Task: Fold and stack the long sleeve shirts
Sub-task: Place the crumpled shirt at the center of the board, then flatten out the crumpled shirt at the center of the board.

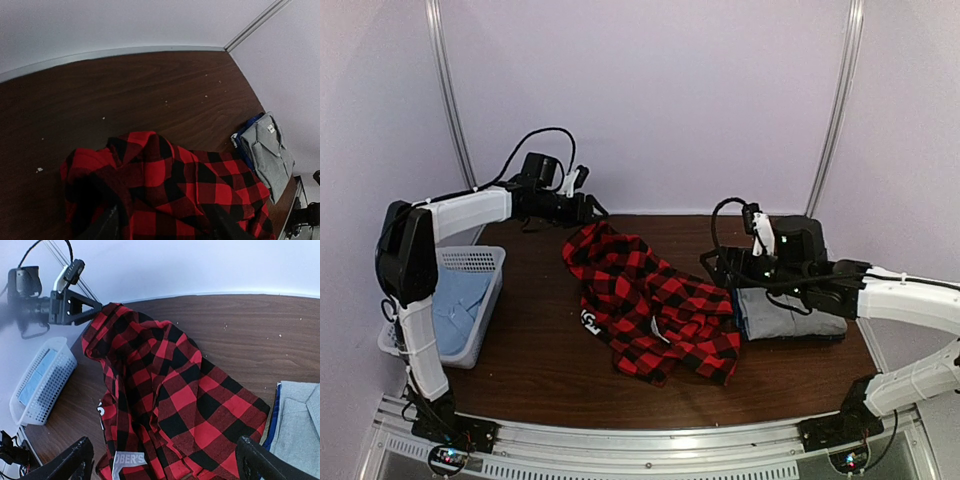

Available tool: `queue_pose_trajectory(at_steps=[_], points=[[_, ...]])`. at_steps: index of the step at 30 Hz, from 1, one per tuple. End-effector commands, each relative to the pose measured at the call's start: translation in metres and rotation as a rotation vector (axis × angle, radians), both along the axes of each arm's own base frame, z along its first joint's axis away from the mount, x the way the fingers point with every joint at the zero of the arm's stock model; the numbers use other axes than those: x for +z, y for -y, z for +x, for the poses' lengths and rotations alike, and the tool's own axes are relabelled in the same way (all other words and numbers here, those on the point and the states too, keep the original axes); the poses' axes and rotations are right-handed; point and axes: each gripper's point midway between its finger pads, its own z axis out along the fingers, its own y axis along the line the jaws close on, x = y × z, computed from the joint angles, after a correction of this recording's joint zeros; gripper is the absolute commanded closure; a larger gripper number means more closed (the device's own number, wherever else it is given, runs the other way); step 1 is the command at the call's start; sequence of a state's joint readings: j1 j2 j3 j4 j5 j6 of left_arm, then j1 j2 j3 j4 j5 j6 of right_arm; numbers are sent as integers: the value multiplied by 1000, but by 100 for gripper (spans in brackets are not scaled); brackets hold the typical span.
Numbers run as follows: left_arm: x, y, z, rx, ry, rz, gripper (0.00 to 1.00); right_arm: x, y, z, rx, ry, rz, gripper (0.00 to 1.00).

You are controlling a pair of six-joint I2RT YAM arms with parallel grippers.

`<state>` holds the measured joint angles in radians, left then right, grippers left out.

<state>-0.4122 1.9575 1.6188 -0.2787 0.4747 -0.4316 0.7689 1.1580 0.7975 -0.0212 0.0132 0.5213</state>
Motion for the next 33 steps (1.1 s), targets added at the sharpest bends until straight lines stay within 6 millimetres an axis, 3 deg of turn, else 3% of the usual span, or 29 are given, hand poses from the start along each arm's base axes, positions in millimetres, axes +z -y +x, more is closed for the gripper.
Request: queue_pose_trajectory(at_steps=[1,3,8,11,14,19,25,33], points=[[71,1,-2,37,111,-65,30,-33,-9,-5,63,-61,-56,0],[74,-7,-9,73,114,-50,20,-46,-10,-5,69,-82,-84,0],[72,-34,-32,196,122,42,6,-64,-7,-4,65,-97,-137,0],[66,-56,-42,284,103,94,2,-70,-8,-3,70,-102,-161,0],[61,-56,-59,260,69,81,3,-77,-11,-2,84,-117,-175,0],[41,-26,-104,182,-1,52,4,-88,-18,-6,115,-146,-185,0],[4,38,-166,55,-86,64,7,-92,-5,-2,49,-145,-221,0],[-48,98,-213,-29,-158,149,9,-99,-6,3,36,-162,-251,0]])
